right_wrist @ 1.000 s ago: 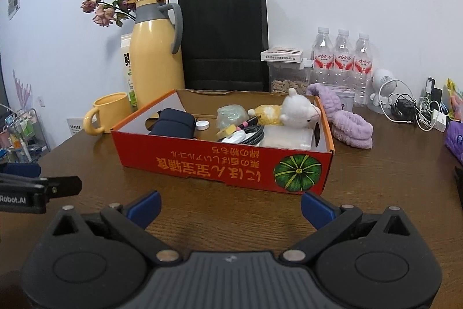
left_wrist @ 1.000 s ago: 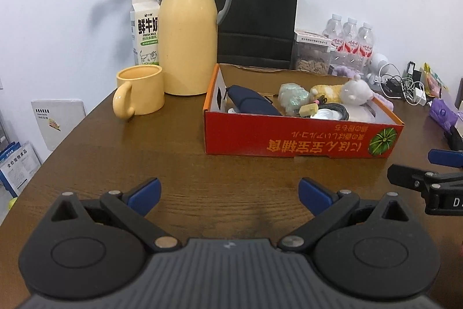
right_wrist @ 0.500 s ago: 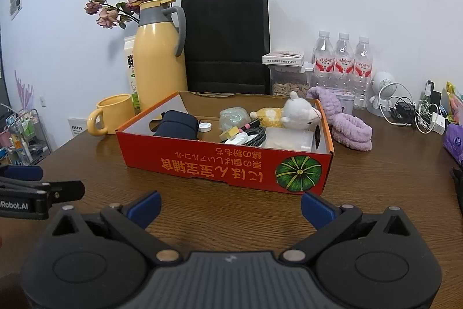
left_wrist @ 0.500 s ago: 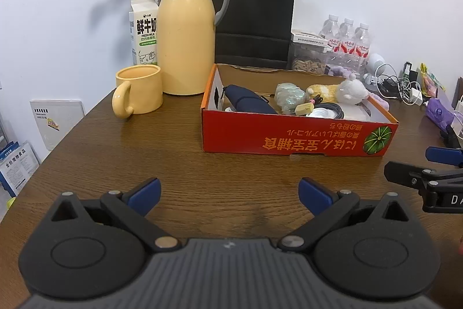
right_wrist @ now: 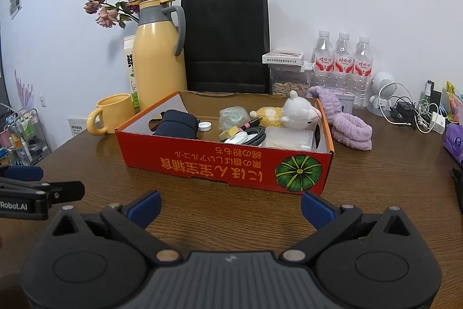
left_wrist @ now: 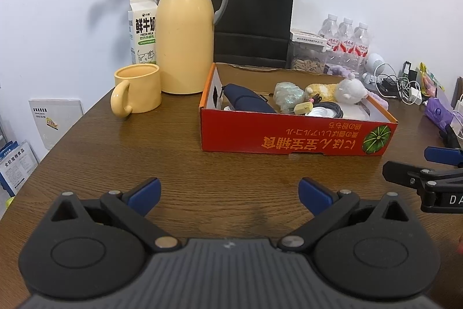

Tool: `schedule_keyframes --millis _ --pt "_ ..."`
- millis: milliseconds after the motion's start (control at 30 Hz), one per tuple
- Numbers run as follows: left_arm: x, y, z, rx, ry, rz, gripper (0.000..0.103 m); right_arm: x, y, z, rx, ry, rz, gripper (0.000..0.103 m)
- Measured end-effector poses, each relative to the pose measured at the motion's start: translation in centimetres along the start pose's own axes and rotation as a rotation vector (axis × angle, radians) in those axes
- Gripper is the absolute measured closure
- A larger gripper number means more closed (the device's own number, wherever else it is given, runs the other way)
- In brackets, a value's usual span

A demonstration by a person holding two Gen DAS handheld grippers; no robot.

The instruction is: Organize objects

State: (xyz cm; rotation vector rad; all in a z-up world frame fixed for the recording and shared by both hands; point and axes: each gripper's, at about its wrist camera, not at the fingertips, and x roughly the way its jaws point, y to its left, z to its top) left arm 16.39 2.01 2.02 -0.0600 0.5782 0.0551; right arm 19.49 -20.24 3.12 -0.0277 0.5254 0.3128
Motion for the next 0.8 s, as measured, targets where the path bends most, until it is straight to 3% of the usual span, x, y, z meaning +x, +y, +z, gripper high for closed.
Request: schedule_keyframes --millis 800 --pt "0.49 0.09 -0.04 -0.023 0.002 -0.004 0.000 0.06 0.05 -0.04 -0.001 0.001 0.000 0.000"
